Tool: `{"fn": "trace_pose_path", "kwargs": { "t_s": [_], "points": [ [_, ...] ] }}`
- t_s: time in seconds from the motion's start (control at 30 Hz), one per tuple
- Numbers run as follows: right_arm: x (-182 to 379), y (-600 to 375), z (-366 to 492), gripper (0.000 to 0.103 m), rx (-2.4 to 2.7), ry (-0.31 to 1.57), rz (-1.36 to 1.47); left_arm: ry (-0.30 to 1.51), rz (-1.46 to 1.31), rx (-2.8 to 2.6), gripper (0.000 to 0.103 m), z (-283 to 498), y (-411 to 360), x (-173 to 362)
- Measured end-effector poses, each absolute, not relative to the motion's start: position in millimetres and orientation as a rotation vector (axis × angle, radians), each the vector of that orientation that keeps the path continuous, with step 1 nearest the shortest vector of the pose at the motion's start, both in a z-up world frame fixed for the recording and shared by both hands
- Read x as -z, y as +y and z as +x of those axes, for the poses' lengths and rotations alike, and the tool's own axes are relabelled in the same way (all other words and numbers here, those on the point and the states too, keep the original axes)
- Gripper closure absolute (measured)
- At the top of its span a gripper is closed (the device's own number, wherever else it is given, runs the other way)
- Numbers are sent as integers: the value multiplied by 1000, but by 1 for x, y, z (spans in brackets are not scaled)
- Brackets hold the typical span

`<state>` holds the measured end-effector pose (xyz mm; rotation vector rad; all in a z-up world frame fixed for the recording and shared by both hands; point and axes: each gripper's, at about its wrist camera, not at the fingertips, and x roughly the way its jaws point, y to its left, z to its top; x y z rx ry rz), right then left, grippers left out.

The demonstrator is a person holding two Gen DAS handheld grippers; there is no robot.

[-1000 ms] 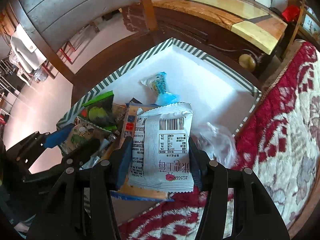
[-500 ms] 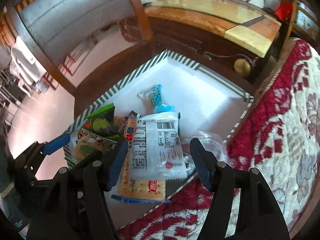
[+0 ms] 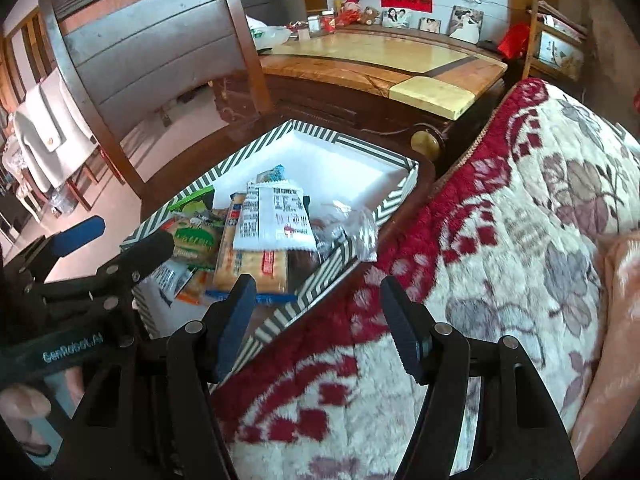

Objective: Organize snacks

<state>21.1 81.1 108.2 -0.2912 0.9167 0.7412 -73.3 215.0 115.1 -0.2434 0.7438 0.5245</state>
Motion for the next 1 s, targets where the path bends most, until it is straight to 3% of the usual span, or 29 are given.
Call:
{"fn": "trace_pose_path", "kwargs": {
  "t_s": [1.0],
  "points": [
    [-109,71,-2,38,-737,916,-351,741,-199,-509,2,-84,194,-123]
  ]
}}
